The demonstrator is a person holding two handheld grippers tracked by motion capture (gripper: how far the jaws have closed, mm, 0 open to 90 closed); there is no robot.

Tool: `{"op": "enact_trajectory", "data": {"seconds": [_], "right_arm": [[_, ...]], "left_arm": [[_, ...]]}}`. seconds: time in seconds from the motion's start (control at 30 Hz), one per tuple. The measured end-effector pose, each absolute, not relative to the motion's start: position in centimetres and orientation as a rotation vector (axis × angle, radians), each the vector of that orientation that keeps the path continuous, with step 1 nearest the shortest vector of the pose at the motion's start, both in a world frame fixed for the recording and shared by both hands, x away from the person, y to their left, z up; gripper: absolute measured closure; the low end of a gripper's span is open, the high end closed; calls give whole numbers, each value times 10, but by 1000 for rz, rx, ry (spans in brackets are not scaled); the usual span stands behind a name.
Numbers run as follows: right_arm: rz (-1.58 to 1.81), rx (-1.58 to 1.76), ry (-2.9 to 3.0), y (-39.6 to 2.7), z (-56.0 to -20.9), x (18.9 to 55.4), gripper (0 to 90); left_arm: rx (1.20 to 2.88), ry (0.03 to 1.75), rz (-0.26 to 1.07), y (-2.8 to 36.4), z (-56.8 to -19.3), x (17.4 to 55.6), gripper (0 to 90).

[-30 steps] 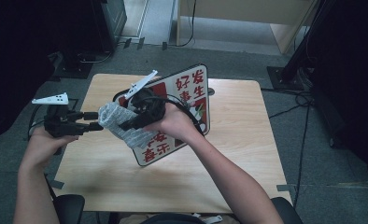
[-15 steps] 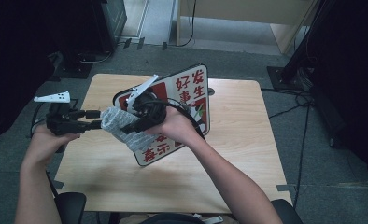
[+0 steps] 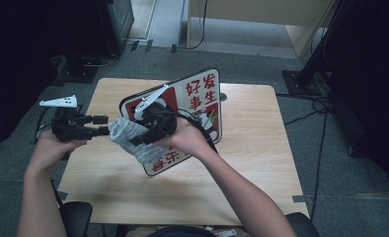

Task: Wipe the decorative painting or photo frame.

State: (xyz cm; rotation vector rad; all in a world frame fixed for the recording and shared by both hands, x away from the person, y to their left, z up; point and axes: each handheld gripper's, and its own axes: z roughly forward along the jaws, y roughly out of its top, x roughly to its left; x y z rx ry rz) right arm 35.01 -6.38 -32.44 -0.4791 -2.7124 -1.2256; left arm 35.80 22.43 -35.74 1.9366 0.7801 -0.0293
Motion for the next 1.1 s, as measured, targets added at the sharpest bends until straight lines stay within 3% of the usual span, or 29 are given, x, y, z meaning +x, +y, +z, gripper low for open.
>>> {"op": "enact_trajectory", "data": {"seconds": [1.1], "right_arm": [[-1203, -527, -2701, -69, -370, 337, 664]], "left_arm": [[1921, 727, -48, 212, -349, 363, 350]]}}
